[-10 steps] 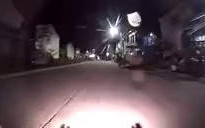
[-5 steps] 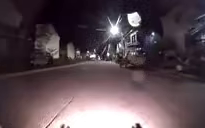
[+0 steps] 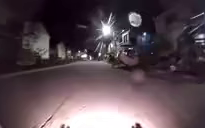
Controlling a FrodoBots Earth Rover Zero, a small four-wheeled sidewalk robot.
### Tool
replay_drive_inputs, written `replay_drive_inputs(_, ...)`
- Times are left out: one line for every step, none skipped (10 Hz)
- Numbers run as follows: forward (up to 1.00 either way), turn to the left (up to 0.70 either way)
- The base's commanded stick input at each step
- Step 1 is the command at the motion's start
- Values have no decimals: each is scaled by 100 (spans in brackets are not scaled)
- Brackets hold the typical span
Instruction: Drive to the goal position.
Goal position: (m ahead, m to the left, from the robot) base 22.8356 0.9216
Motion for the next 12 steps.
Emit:
replay_drive_inputs(70,0)
replay_drive_inputs(70,0)
replay_drive_inputs(70,0)
replay_drive_inputs(70,0)
replay_drive_inputs(70,0)
replay_drive_inputs(70,0)
replay_drive_inputs(70,0)
replay_drive_inputs(70,0)
replay_drive_inputs(70,0)
replay_drive_inputs(70,0)
replay_drive_inputs(70,0)
replay_drive_inputs(70,0)
